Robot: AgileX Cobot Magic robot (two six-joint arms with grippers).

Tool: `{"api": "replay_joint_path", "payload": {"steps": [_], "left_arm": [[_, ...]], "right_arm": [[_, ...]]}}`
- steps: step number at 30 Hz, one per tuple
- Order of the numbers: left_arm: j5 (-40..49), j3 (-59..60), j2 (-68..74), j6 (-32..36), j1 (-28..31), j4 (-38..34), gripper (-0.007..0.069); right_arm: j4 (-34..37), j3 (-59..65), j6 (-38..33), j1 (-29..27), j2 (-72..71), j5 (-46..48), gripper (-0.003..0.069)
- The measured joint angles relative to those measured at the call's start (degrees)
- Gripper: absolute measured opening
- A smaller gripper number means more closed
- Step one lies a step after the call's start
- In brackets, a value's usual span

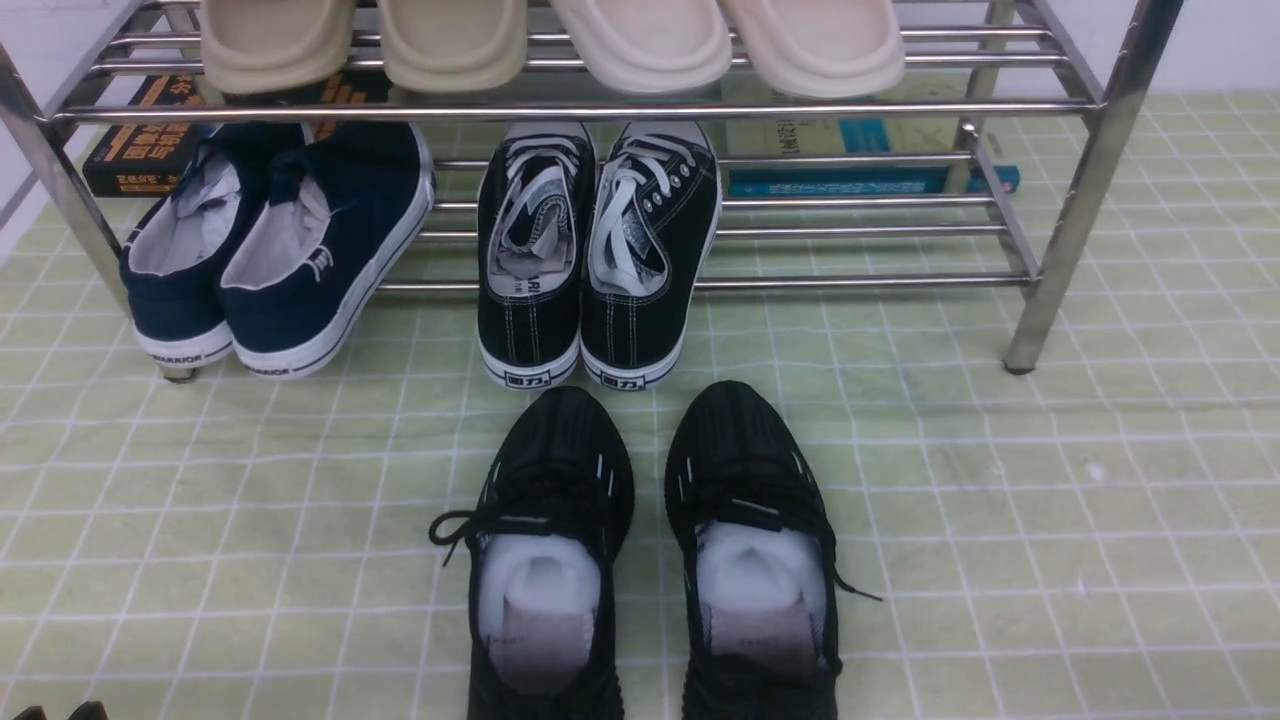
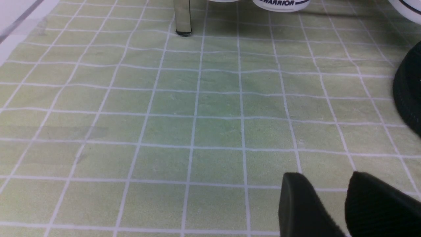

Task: Take the shoes off the shelf with your hand from the green coffee tablecloth.
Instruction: 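Grasp a shoe standing on the lower shelf of the shoe rack with the left gripper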

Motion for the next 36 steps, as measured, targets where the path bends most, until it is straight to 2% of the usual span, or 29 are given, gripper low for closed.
{"api": "replay_joint_path", "payload": {"steps": [13,15,17,18,19,21,22,24,28,36], "left_arm": [[-0.07,0.0,0.0,-1.13,0.0,-0.49,0.0241],[-0.79,0.12,0.0,-5.18,0.0,-4.54,0.0241],[-1.82,0.36,0.0,-13.24,0.0,-12.86,0.0241],[-1.97,0.42,0.0,-14.05,0.0,-14.71,0.0241],[-2.25,0.54,0.0,-20.8,0.0,-22.66,0.0241],[-2.46,0.59,0.0,-25.81,0.0,-28.52,0.0241],[-2.97,0.59,0.0,-31.01,0.0,-34.6,0.0241],[-4.02,0.59,0.0,-37.2,0.0,-41.42,0.0241],[-6.5,0.59,0.0,-41.41,0.0,-48.47,0.0241],[-13.62,0.59,0.0,-41.81,0.0,-50.15,0.0241]], "right_arm": [[0.0,0.0,0.0,0.0,0.0,0.0,0.0236],[0.0,0.0,0.0,0.0,0.0,0.0,0.0237],[0.0,0.0,0.0,0.0,0.0,0.0,0.0237],[0.0,0.0,0.0,0.0,0.0,0.0,0.0237],[0.0,0.0,0.0,0.0,0.0,0.0,0.0237],[0.0,0.0,0.0,0.0,0.0,0.0,0.0237],[0.0,0.0,0.0,0.0,0.0,0.0,0.0237],[0.0,0.0,0.0,0.0,0.0,0.0,0.0237],[0.0,0.0,0.0,0.0,0.0,0.0,0.0237],[0.0,0.0,0.0,0.0,0.0,0.0,0.0237]]}}
